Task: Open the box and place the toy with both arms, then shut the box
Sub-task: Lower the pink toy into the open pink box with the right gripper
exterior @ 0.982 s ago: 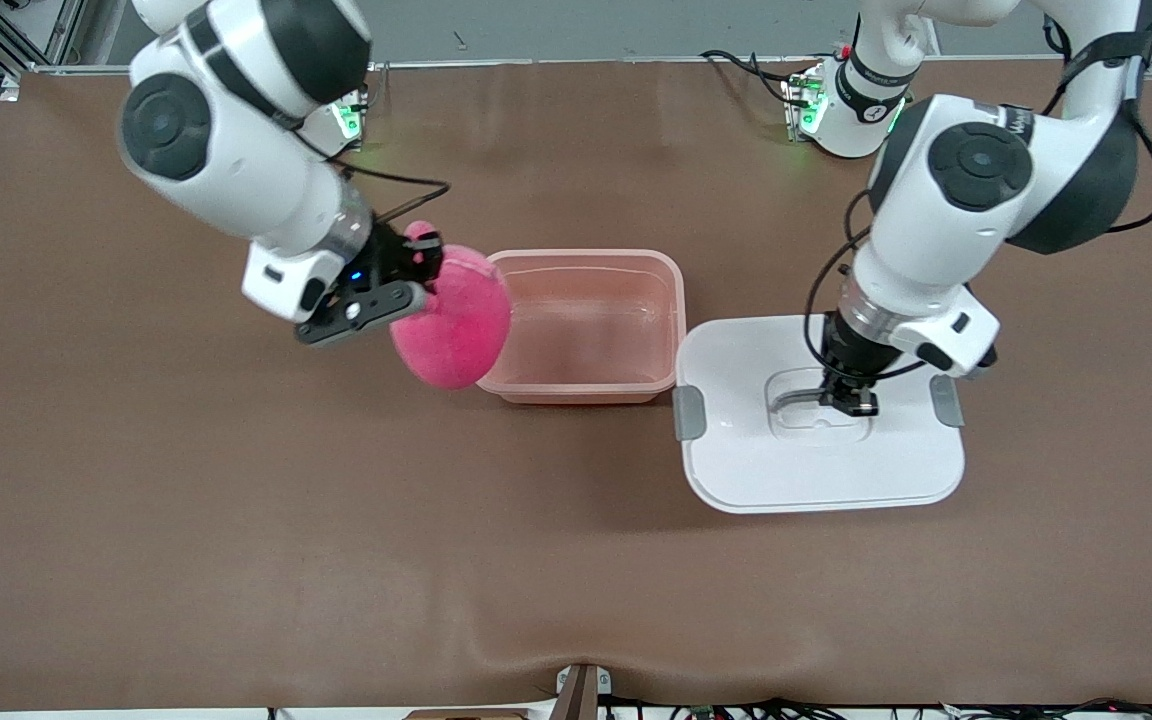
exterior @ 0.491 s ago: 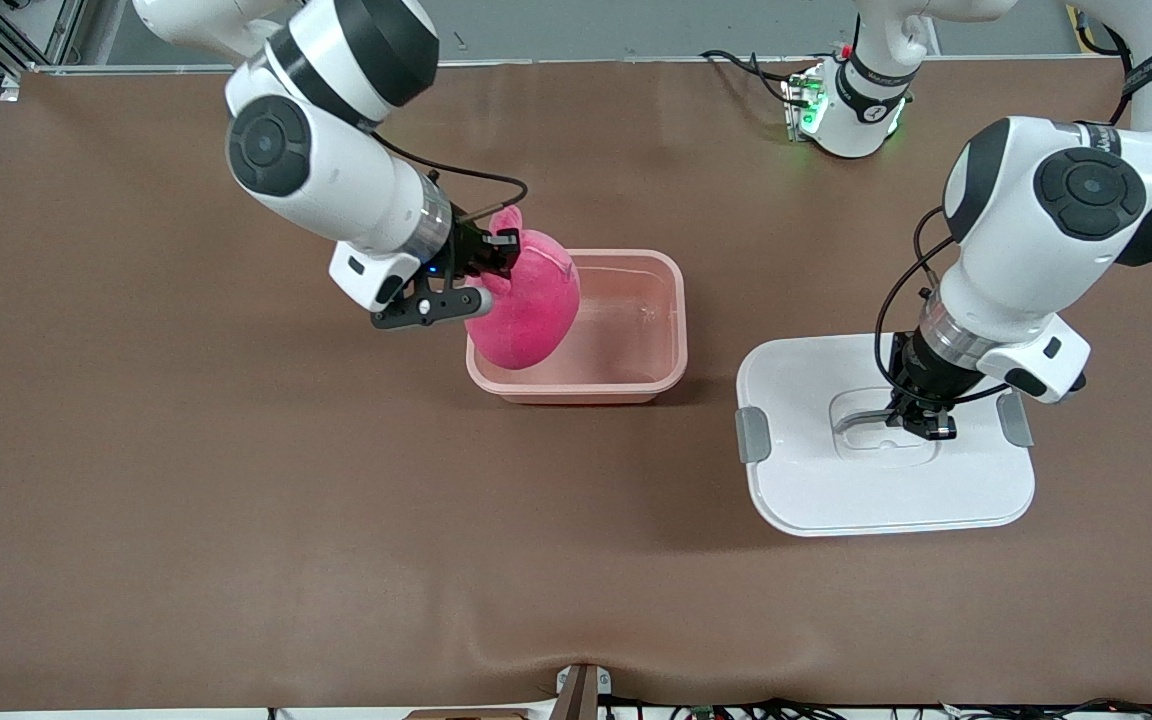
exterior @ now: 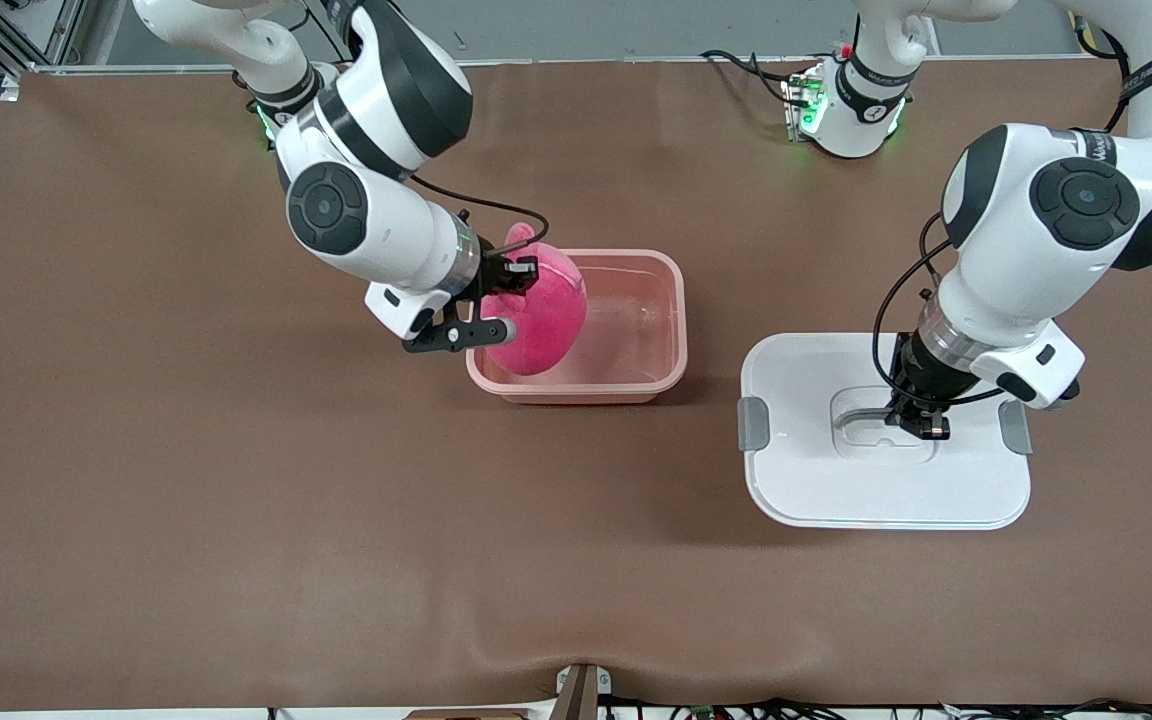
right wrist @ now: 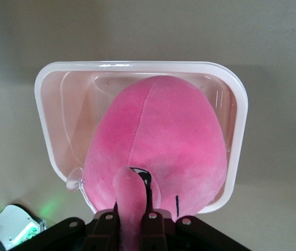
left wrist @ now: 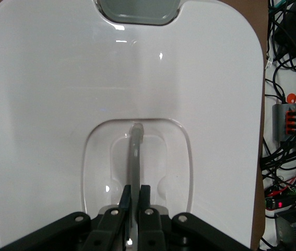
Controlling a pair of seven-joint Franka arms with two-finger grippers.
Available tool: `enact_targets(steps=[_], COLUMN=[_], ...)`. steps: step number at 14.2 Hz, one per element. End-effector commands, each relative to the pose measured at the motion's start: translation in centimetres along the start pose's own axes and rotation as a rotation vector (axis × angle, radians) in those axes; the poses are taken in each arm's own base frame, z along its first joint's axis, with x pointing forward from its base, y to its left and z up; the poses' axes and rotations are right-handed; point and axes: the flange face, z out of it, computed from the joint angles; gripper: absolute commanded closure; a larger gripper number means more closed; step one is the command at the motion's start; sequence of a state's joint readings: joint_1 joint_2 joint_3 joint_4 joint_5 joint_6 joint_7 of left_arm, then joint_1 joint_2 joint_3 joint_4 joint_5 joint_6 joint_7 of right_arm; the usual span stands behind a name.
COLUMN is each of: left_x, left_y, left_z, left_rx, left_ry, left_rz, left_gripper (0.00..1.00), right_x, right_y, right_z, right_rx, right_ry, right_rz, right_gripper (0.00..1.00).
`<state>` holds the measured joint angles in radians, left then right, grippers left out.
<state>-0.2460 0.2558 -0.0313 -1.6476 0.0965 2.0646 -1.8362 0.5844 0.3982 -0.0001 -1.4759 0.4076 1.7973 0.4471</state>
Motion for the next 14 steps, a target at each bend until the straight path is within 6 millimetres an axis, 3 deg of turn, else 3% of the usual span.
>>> enact_targets(steps=[1,9,14], left_x=[0.3,0.2,0.1], left_y=[-0.5,-0.5,-0.5], left_z=[-0.5,-0.5,-0.4], left_rx=[-0.014,-0.012,-0.011], left_ry=[-0.002,-0.002,-0.002], left_rz=[0.017,0.019,0.019], left_gripper=[1.0,1.0,1.0], right_x=[0.9,4.4,3.6], right_y=[-0.5,1.9,-0.7], right_z=[1.4,10.2,15.0], right_rx=[-0.001,-0.143,-0.172], right_ry=[-0.003,-0.031,-0.015], right_rz=[0.012,0.022,-0.021], right_gripper=[1.0,1.0,1.0])
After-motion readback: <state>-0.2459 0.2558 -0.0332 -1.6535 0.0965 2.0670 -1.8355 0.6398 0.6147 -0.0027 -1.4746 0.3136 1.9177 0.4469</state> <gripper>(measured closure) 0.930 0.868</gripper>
